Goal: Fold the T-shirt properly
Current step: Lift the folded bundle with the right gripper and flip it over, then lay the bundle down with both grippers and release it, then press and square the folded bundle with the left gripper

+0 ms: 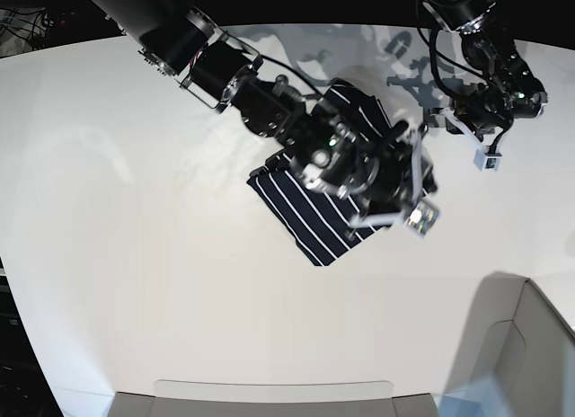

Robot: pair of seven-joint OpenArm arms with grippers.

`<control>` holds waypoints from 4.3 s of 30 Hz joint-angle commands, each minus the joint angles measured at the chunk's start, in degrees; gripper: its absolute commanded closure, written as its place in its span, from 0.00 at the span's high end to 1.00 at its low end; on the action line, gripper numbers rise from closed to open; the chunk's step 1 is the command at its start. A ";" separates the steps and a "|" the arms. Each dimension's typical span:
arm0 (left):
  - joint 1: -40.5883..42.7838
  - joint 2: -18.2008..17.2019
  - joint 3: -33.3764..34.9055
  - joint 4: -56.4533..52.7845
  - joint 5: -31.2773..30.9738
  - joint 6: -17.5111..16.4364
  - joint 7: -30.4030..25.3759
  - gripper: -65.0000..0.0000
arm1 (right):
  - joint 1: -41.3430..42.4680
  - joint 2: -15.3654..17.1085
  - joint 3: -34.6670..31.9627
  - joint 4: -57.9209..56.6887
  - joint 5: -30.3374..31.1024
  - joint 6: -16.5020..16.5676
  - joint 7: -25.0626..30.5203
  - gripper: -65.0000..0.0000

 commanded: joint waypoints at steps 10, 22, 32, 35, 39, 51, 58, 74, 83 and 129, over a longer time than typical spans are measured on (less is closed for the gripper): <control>-0.11 -0.34 12.85 23.44 0.70 0.12 0.78 0.00 | 7.02 8.19 23.58 -0.73 -0.58 0.00 -11.85 0.00; 0.59 -5.53 49.95 17.37 1.23 0.12 0.78 0.00 | 8.42 15.66 23.31 -17.87 -0.50 8.44 -11.32 0.00; -6.79 -5.00 39.05 3.48 16.88 0.12 0.21 0.00 | 1.39 14.96 5.47 -12.16 -0.23 11.61 -12.64 0.00; -12.86 -2.63 27.18 3.66 21.36 0.12 0.03 0.00 | -3.09 14.87 1.25 -2.40 -0.23 11.61 -16.15 0.00; -16.82 -1.83 22.96 3.83 22.33 0.12 0.78 0.00 | -7.23 15.31 1.07 8.06 -0.58 11.43 -20.20 0.00; -17.17 10.65 27.62 11.39 22.24 0.12 0.78 0.00 | -15.93 19.18 35.01 20.81 -0.58 11.17 -21.25 0.00; -8.73 10.74 46.70 14.21 22.24 0.12 0.78 0.00 | -16.81 25.86 43.71 19.58 -0.58 11.25 -21.25 0.00; -8.38 2.56 30.17 2.78 23.21 0.12 -2.69 0.00 | -20.24 27.27 45.64 17.29 -0.50 11.52 -20.99 0.00; -9.08 0.72 18.56 13.06 22.68 0.12 -2.96 0.00 | -21.73 27.27 45.64 19.67 -0.58 11.52 -21.16 0.00; -28.24 6.08 -8.69 -50.76 22.68 0.12 -63.79 0.00 | -28.24 31.05 45.55 22.83 -0.50 11.61 -21.16 0.00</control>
